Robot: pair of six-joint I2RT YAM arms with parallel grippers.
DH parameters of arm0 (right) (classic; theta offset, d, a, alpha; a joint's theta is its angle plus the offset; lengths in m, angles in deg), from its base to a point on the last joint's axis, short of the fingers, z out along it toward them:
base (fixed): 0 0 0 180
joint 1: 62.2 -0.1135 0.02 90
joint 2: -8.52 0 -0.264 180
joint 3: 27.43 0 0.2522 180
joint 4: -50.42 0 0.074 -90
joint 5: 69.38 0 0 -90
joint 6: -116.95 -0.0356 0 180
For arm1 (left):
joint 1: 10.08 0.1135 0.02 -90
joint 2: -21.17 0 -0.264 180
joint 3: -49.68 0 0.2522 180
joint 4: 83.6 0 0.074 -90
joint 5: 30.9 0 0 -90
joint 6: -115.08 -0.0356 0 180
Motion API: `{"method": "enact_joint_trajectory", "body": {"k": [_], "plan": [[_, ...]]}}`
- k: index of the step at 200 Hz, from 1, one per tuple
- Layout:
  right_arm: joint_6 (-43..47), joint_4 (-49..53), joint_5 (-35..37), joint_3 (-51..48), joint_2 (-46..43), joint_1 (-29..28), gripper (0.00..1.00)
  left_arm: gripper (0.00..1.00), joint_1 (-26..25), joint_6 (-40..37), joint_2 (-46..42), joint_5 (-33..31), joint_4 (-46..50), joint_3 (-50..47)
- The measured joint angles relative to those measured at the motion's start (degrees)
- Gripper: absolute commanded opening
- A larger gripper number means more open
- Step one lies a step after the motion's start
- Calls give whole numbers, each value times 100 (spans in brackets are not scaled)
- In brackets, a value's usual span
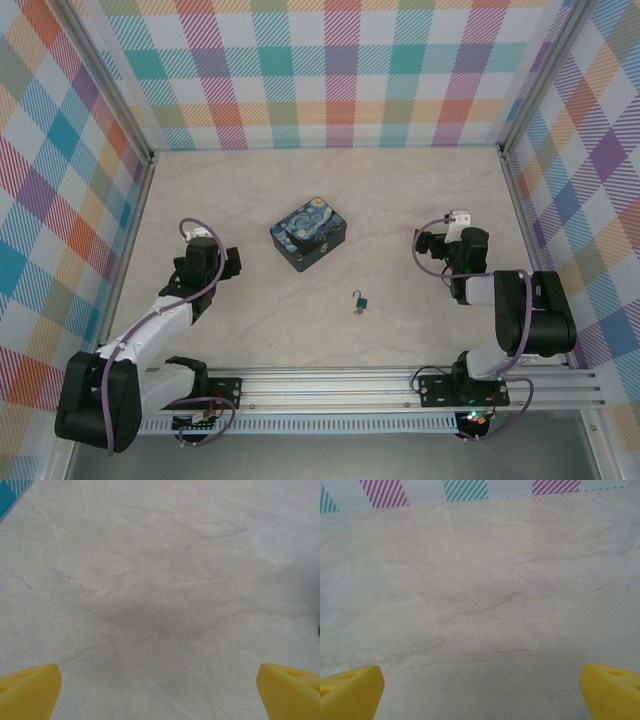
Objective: Unlock the padlock with the key
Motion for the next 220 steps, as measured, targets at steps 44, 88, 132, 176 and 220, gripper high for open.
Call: {"method": "enact_joint_trajectory", "body": {"k": [44, 88, 132, 176, 220], "plan": [[0, 0, 0, 0, 0, 0, 100, 100, 4, -348, 407, 118, -592, -199], [0, 0, 0, 0, 0, 0, 100, 100, 15, -664, 793, 584, -1366, -214], [0, 0, 0, 0, 0, 0, 100, 100, 168, -870, 1346, 1108, -2205, -214], [0, 0, 0, 0, 0, 0, 100, 100, 188, -975, 1606, 1545, -2909, -216], [0, 0, 0, 0, 0, 0, 100, 100, 269, -986, 1596, 1646, -3493, -415]]}}
